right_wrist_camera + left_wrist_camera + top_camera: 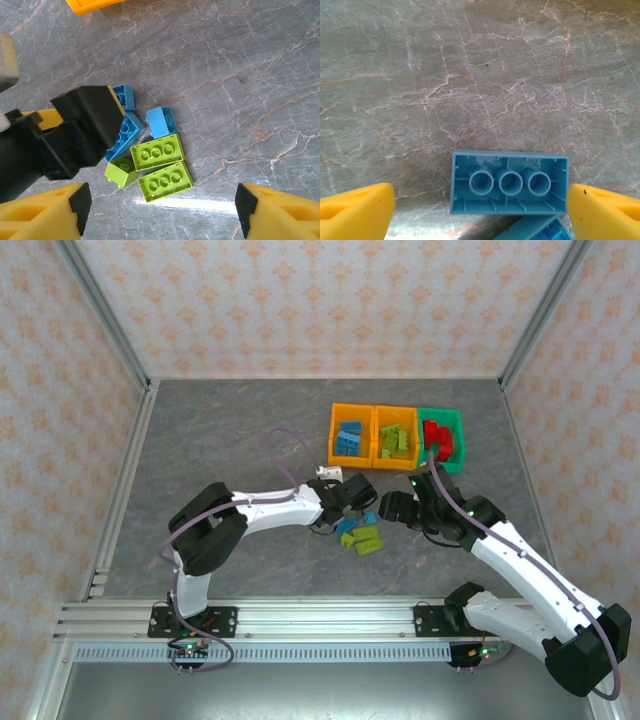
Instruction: Sort the legos into containers by color
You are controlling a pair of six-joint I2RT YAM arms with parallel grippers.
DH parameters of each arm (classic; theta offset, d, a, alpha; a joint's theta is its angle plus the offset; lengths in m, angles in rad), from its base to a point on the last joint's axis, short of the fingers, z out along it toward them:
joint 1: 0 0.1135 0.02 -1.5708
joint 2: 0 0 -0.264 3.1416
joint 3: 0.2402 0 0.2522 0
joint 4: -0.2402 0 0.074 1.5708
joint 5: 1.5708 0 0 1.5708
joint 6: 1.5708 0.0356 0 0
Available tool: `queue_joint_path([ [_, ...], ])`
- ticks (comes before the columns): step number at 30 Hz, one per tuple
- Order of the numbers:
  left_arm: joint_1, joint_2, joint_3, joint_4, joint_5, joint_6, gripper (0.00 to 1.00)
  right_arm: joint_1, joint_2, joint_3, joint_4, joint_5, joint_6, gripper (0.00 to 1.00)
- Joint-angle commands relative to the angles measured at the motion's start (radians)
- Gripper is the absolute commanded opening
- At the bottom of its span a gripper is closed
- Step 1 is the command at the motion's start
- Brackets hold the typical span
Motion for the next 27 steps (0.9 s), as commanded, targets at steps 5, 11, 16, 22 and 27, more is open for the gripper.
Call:
queue_joint_path([
  [5, 0.022, 0.053, 0.020, 0.047, 0.017, 0.030, 0.89, 0.003, -0.009, -0.033, -0.009, 0.021, 0.001, 0.79],
  [11, 0.031, 0.106, 0.029, 0.058, 0.060, 0.057, 0.86, 0.004, -0.010, -0.044, 0.003, 0.010, 0.014, 0.79],
  [16, 0.035, 0.141, 0.035, 0.078, 0.099, 0.062, 0.74, 0.004, -0.011, -0.042, 0.006, 0.007, 0.022, 0.79],
  [22, 0.037, 0.100, 0.019, 0.104, 0.127, 0.072, 0.37, 0.003, -0.023, -0.047, 0.006, -0.007, 0.033, 0.79],
  [27, 0.037, -0.026, 0.017, 0.113, 0.123, 0.119, 0.17, 0.003, -0.079, -0.086, 0.107, -0.122, 0.039, 0.79],
])
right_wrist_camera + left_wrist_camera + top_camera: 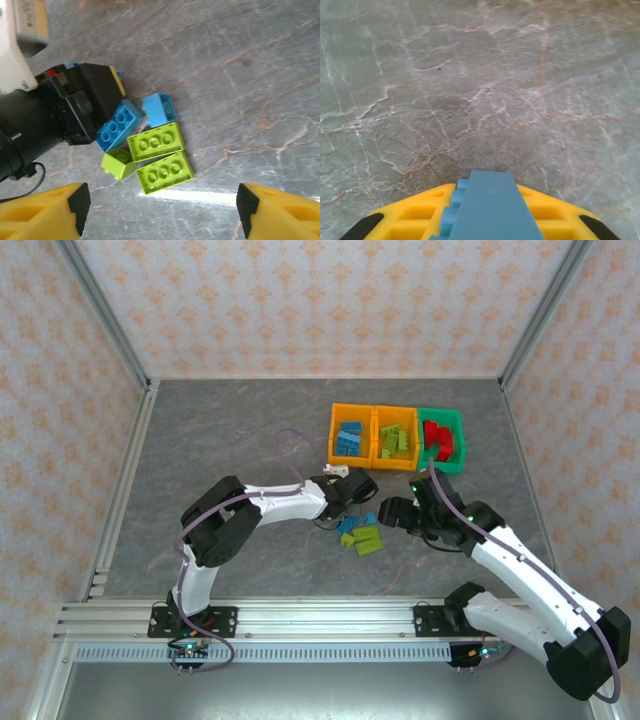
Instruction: Sort the legos into containers by color
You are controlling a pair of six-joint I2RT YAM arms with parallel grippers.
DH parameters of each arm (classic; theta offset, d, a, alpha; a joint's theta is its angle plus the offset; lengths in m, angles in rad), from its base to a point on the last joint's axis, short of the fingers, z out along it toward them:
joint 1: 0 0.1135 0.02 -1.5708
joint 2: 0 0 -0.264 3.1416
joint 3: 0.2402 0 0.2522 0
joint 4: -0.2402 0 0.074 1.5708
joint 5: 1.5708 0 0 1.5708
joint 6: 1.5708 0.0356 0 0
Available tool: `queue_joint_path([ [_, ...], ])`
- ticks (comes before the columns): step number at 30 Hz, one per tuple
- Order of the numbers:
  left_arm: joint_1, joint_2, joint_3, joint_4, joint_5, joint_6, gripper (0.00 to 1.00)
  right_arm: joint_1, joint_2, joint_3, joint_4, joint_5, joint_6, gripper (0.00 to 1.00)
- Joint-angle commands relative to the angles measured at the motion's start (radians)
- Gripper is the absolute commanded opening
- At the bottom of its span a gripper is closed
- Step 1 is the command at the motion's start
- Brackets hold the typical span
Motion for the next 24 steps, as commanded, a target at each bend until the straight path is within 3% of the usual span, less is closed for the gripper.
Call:
queue_joint_path([
  [1, -0.002, -0.132, 0.004, 0.003, -0.010, 0.043, 0.16, 0.004, -0.056, -0.031, 0.093, -0.079, 0.020, 0.79],
  [5, 0.011, -0.149, 0.130, -0.060, -0.148, 0.137, 0.13, 0.003, -0.116, -0.049, 0.145, -0.057, 0.047, 0.79],
  [10, 0.072, 0.001, 0.368, -0.054, -0.266, 0.303, 0.11, 0.003, -0.141, -0.053, 0.130, 0.019, 0.063, 0.79],
  [19, 0.199, 0.359, 0.903, -0.132, -0.250, 0.460, 0.14, 0.004, -0.160, -0.051, 0.074, 0.071, 0.071, 0.79],
  [22, 0.213, 0.418, 1.020, -0.173, -0.224, 0.495, 0.25, 0.004, -0.165, -0.053, 0.065, 0.076, 0.069, 0.79],
  [24, 0.214, 0.419, 1.045, -0.183, -0.223, 0.507, 0.45, 0.004, -0.166, -0.055, 0.063, 0.077, 0.069, 0.79],
])
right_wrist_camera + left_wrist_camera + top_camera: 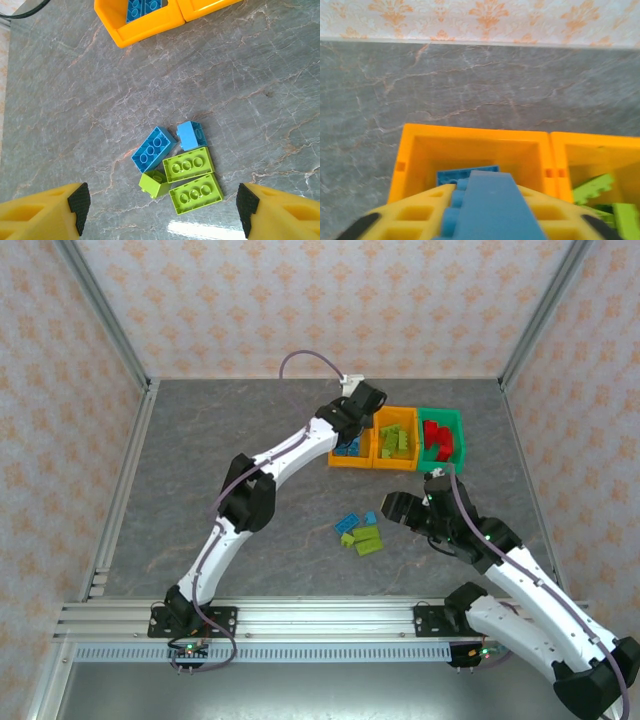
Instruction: Sort the legos into containers by color
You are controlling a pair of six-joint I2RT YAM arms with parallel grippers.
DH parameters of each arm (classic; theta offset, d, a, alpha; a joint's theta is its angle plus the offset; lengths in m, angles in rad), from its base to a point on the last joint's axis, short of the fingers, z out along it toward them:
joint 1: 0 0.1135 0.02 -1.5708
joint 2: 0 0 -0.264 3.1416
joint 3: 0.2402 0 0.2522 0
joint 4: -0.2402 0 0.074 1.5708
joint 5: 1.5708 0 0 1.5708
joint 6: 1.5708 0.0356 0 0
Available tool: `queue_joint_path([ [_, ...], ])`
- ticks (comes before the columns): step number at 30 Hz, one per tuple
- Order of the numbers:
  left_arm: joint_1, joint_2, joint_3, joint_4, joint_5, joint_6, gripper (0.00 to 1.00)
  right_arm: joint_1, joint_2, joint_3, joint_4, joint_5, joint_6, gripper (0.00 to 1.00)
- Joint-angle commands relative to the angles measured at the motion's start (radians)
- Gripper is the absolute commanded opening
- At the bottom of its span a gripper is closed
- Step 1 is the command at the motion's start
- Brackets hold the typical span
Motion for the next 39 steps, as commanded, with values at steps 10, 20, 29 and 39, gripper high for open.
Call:
queue_joint_path([
  [10, -0.031, -0.389, -0.299, 0.100, 0.063, 0.012, 0.74, 0.003, 0.011, -0.026, -0.010, 0.068, 0.021, 0.79],
  [20, -0.215, -1.143, -1.165, 0.360, 0.091, 0.171, 0.73, 0.010, 0.270, -0.005, 0.118, -0.010, -0.057, 0.76],
  [29, -0.232, -1.475, -1.560, 0.274, 0.391, 0.354, 0.75, 0.023, 0.681, 0.109, 0.226, -0.007, -0.148, 0.59],
  [39, -0.232, -1.656, -1.776, 0.408, 0.444, 0.459, 0.88, 0.028, 0.837, 0.168, 0.209, 0.040, -0.127, 0.33],
])
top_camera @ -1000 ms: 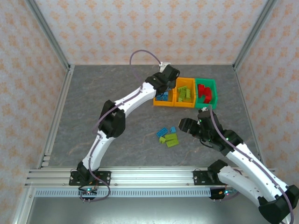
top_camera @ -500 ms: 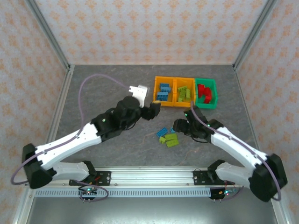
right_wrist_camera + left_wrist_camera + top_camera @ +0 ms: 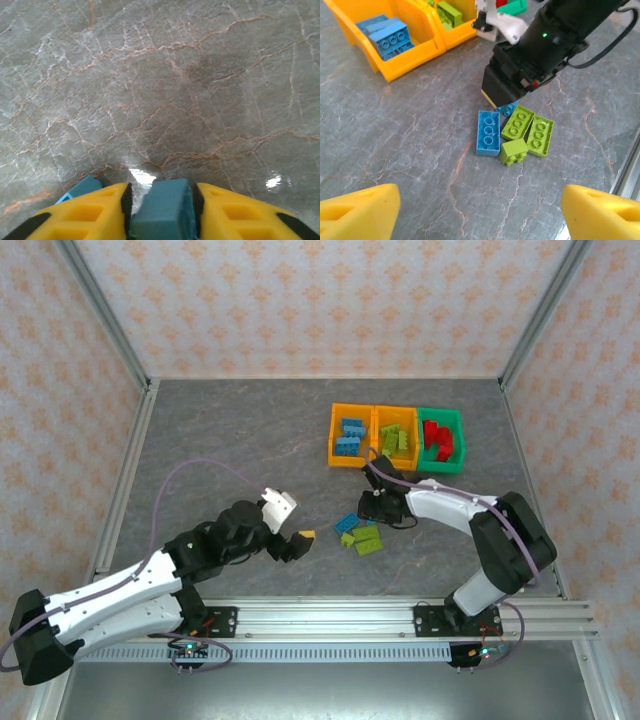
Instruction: Sort the legos into containers by color
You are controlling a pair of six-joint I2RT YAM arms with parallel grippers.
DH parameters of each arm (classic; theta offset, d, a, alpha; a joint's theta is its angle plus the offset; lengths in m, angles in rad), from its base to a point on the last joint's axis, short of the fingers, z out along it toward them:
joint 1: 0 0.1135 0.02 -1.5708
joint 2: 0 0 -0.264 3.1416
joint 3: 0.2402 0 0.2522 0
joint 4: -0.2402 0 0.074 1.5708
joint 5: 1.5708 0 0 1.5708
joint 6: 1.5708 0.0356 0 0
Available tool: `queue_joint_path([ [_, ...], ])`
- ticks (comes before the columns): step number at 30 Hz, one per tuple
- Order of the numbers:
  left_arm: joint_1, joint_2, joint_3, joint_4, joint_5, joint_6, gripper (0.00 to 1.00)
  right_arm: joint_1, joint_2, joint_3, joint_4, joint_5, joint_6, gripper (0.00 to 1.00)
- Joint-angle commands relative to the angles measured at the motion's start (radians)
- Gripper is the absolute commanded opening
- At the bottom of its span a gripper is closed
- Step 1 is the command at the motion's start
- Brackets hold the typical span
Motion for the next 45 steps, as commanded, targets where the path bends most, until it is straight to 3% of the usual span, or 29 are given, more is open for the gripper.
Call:
queue_joint_path([
  [1, 0.000, -0.017, -0.043, 0.078, -0.007, 0.057, 0.89, 0.008, 0.000, 0.034, -0.047, 0.071, 0.009, 0.29],
  [4, -0.001, -0.003, -0.065, 0.086, -0.013, 0.052, 0.92, 0.007, -0.060, 0.028, -0.065, 0.089, 0.029, 0.20],
  [9, 0.000, -0.019, -0.075, 0.083, 0.003, 0.054, 0.95, 0.008, -0.199, 0.054, -0.032, 0.153, 0.044, 0.18],
  [12, 0.000, -0.041, -0.088, 0.096, -0.010, 0.048, 0.97, 0.007, -0.207, 0.141, -0.003, 0.243, -0.016, 0.17],
  [17, -0.001, -0.048, -0.104, 0.103, -0.038, 0.046, 0.99, -0.011, -0.022, 0.343, 0.077, 0.449, -0.163, 0.17],
  [22, 0.000, -0.053, -0.107, 0.080, -0.081, 0.058, 0.99, -0.067, 0.290, 0.663, 0.003, 0.453, -0.225, 0.17],
  [24, 0.000, -0.055, -0.110, 0.081, -0.088, 0.057, 0.99, -0.081, 0.381, 0.760, -0.012, 0.417, -0.243, 0.22],
  [27, -0.001, -0.052, -0.115, 0.085, -0.093, 0.057, 0.99, -0.090, 0.474, 0.889, -0.068, 0.407, -0.254, 0.44],
  [29, 0.000, -0.050, -0.118, 0.093, -0.095, 0.058, 0.99, -0.089, 0.482, 0.938, -0.108, 0.398, -0.250, 0.50],
  [33, 0.000, -0.047, -0.118, 0.096, -0.097, 0.051, 0.99, -0.081, 0.355, 0.833, -0.104, 0.386, -0.213, 0.53],
  [38, 0.000, -0.072, -0.110, 0.063, -0.123, 0.054, 0.99, -0.020, 0.073, 0.539, -0.089, 0.314, -0.191, 0.55],
  [43, -0.001, -0.165, -0.145, 0.071, -0.174, 0.046, 1.00, 0.132, -0.181, 0.238, -0.106, 0.274, -0.229, 0.62],
  [45, -0.001, -0.196, -0.158, 0.077, -0.191, 0.043, 1.00, 0.207, -0.220, 0.181, -0.152, 0.276, -0.263, 0.70],
])
